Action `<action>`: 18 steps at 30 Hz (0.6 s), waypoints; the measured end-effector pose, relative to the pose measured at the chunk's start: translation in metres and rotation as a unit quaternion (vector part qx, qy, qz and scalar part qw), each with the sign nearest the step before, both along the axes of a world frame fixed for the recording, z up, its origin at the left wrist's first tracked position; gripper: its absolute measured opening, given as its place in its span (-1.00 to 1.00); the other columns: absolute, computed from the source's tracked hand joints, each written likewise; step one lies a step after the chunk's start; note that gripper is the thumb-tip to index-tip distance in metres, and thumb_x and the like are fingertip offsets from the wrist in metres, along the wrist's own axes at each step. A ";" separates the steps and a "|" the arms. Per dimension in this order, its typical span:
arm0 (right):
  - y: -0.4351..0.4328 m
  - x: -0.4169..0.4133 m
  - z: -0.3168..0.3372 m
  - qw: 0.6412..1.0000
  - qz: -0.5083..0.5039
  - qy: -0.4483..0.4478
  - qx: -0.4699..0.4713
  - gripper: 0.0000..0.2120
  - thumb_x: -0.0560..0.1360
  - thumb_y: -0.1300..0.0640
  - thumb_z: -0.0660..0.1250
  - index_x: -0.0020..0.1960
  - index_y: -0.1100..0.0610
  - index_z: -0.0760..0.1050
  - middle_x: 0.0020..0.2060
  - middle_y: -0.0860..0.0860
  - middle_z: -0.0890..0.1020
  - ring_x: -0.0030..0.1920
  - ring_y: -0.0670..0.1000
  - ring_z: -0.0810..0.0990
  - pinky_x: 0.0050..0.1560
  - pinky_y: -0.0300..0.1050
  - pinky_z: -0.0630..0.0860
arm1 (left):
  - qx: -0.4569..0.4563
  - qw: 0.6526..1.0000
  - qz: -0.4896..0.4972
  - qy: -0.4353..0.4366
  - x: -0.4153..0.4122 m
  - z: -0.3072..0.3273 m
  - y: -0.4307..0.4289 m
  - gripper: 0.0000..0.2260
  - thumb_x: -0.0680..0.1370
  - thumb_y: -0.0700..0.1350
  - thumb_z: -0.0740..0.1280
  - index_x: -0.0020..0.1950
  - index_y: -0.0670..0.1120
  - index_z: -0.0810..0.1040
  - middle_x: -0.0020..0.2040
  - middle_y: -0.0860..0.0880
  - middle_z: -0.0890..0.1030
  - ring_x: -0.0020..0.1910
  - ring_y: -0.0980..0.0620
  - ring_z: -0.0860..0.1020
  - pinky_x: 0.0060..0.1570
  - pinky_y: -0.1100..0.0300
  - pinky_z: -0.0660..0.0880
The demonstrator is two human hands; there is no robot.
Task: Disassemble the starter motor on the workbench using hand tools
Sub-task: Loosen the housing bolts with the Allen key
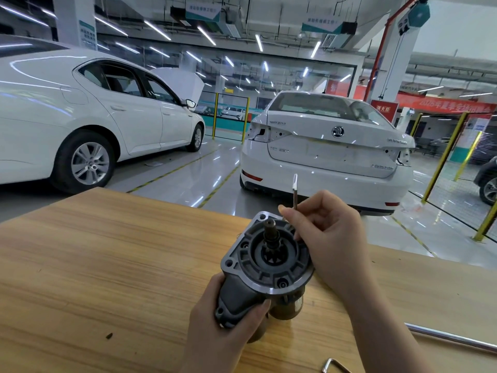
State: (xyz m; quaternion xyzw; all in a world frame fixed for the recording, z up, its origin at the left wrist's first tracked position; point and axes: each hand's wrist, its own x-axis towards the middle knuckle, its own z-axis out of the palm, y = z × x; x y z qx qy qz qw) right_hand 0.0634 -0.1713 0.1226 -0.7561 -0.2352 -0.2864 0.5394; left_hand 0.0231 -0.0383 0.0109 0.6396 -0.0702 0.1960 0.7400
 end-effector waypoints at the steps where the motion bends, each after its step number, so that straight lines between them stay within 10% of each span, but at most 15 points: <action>1: 0.000 0.000 0.000 1.000 0.001 0.001 -0.005 -0.82 0.37 0.12 0.44 -0.33 -0.02 0.46 -0.52 -0.06 0.55 -0.52 -0.15 0.47 -0.47 -0.30 0.47 | -0.002 1.000 -0.001 0.000 0.000 0.001 0.000 -0.46 0.04 0.12 0.50 -0.03 0.01 0.56 -0.15 0.06 0.65 -0.22 0.09 0.61 -0.28 0.35 0.52; 18: -0.005 0.001 0.005 0.998 0.049 0.025 -0.011 -0.83 0.39 0.19 0.44 -0.27 -0.03 0.51 -0.43 -0.10 0.60 -0.44 -0.15 0.53 -0.38 -0.36 0.46 | -0.018 1.000 -0.009 -0.013 0.001 0.000 -0.002 -0.49 0.04 0.06 0.51 -0.05 -0.01 0.57 -0.15 0.01 0.66 -0.20 0.04 0.62 -0.27 0.35 0.52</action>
